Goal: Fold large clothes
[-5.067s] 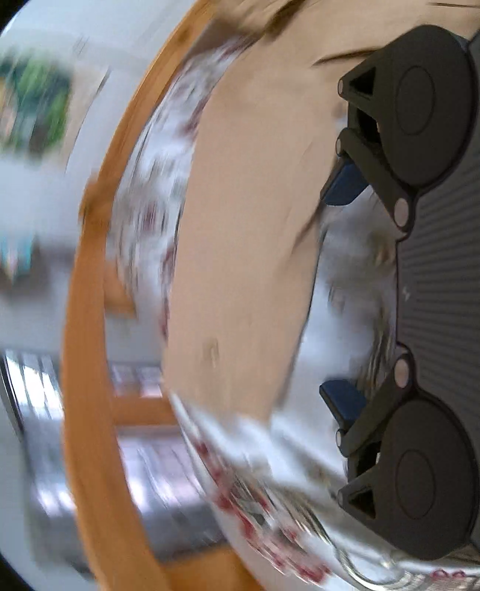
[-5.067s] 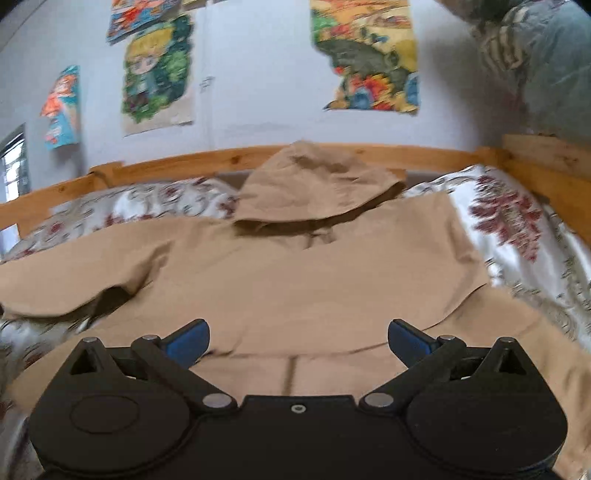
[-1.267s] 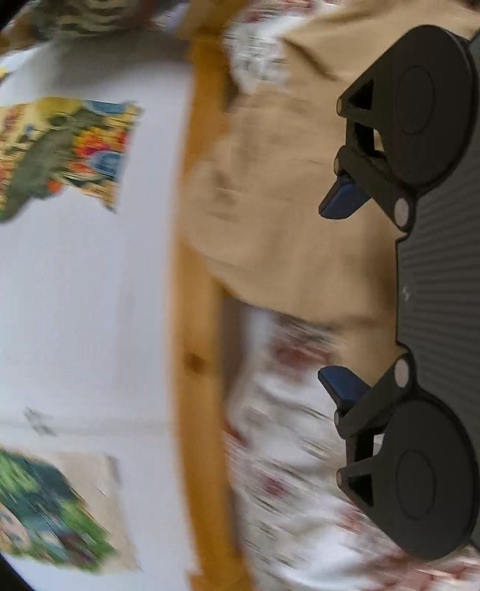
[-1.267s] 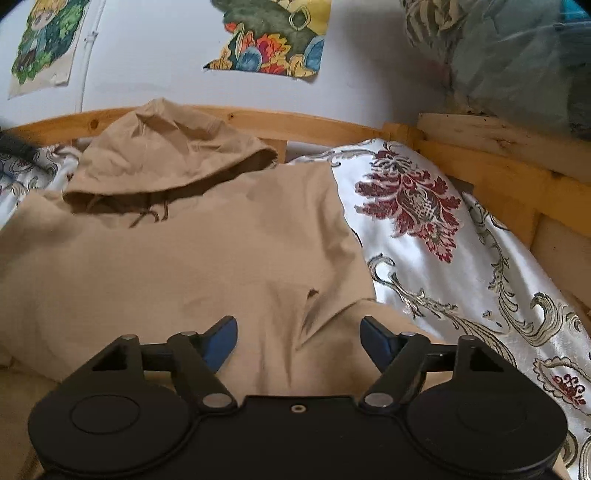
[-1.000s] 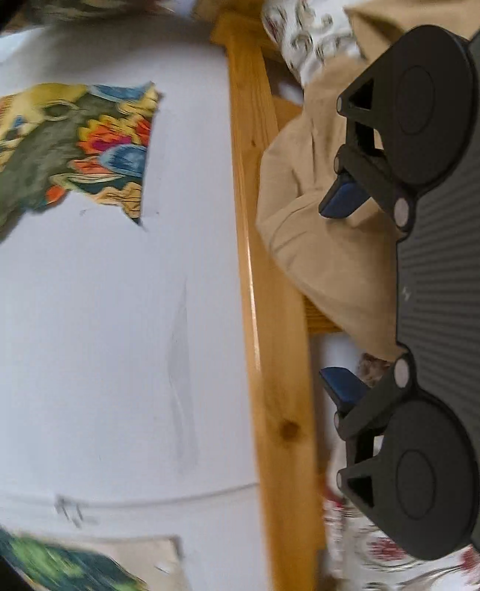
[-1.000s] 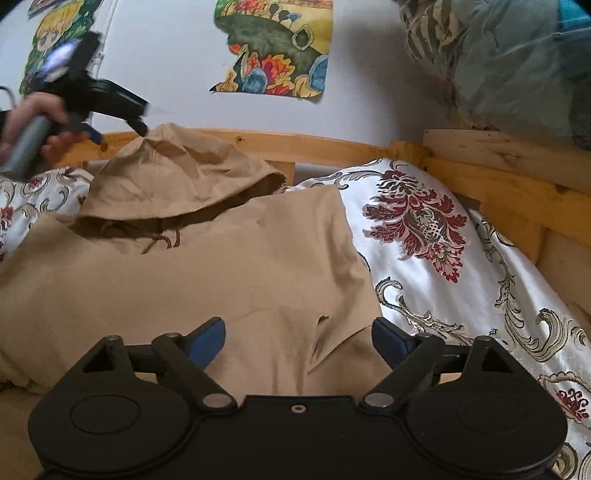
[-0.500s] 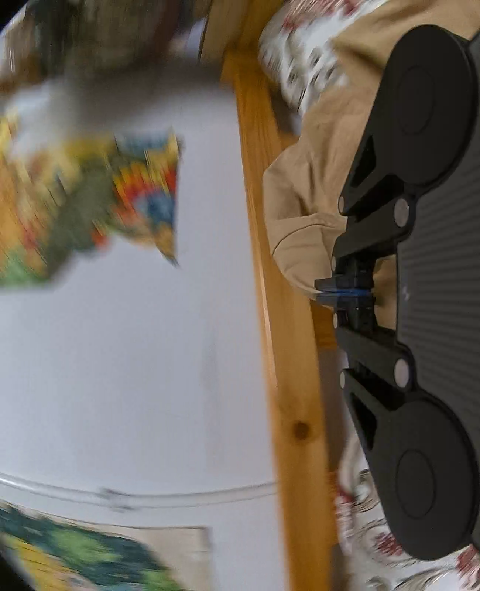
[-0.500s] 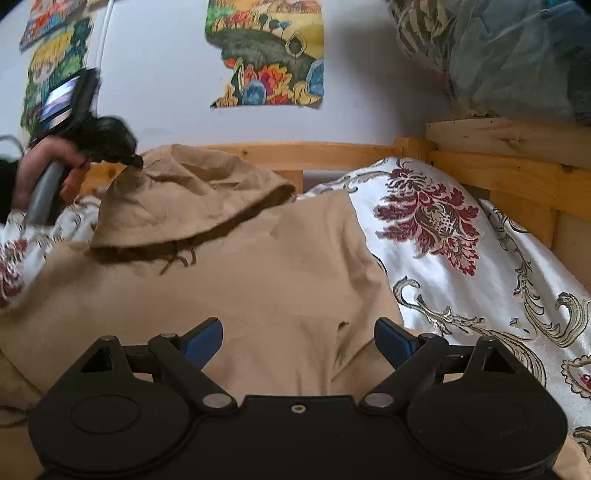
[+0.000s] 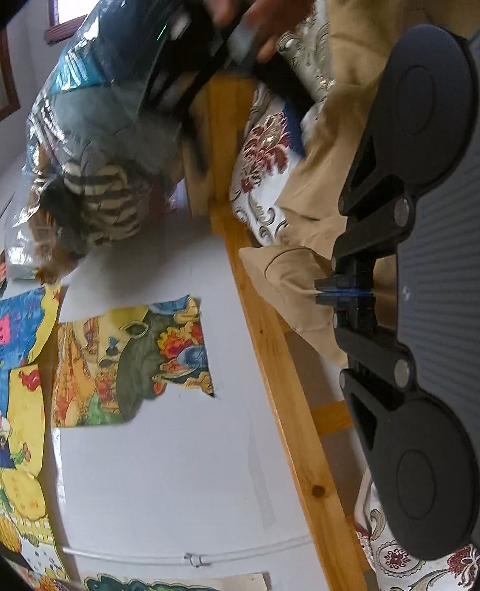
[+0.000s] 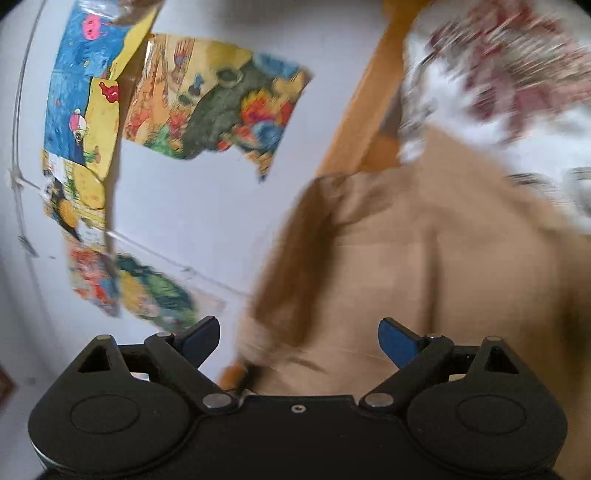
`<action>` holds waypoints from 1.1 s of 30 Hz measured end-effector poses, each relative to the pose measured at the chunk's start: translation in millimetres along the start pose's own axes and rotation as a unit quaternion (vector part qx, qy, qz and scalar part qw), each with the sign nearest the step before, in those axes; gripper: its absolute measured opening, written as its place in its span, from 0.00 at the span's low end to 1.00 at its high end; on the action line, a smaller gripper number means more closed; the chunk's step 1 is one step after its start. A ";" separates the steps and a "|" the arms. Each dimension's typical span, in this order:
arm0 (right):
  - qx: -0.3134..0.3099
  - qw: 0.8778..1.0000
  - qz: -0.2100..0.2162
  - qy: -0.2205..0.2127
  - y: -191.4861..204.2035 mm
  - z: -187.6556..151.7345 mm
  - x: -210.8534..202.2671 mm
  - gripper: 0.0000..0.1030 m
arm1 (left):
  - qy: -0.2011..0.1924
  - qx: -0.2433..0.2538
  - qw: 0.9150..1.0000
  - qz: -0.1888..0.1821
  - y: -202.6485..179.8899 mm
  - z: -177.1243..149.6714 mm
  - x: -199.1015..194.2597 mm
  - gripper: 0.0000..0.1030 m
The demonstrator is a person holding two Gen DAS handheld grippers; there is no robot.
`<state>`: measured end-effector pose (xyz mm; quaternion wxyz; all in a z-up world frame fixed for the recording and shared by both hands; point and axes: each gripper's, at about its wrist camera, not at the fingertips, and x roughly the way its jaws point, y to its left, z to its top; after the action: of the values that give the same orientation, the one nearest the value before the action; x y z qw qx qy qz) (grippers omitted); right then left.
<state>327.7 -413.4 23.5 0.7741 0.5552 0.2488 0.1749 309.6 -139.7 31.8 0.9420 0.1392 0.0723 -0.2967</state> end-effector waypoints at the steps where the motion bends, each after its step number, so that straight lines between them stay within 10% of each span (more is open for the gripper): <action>1: 0.002 1.000 -0.005 0.018 8.0 11.0 16.0 0.92 | 0.006 0.000 1.000 -0.005 -0.2 -0.9 0.2 0.00; 7: -0.003 0.995 -0.074 0.064 27.4 47.7 85.3 0.77 | 0.025 0.006 0.999 -0.028 -2.4 -6.1 -2.6 0.00; 9: -0.010 0.993 -0.087 0.082 29.6 50.9 103.9 0.27 | 0.036 0.011 0.999 -0.034 -4.9 -10.1 -6.3 0.03; 11: -0.018 0.990 -0.109 0.091 32.4 47.6 114.7 0.04 | 0.032 0.014 0.999 -0.032 -8.2 -15.9 -16.3 0.05; 20: -0.023 0.991 -0.084 0.097 48.5 44.8 107.1 0.01 | 0.090 0.048 0.983 -0.153 -37.5 -44.7 1.8 0.10; 28: -0.113 0.988 -0.025 0.101 73.9 44.5 54.3 0.00 | 0.087 0.113 0.989 0.046 -13.4 -47.3 85.7 0.02; 33: -0.102 0.991 -0.010 0.086 28.3 27.2 11.7 0.00 | 0.054 0.288 0.952 0.090 -2.8 -73.2 80.7 0.02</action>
<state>353.1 -418.8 55.1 0.8044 0.4537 0.3007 0.2382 369.7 -163.0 -56.1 0.8791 0.4266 0.0218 -0.2113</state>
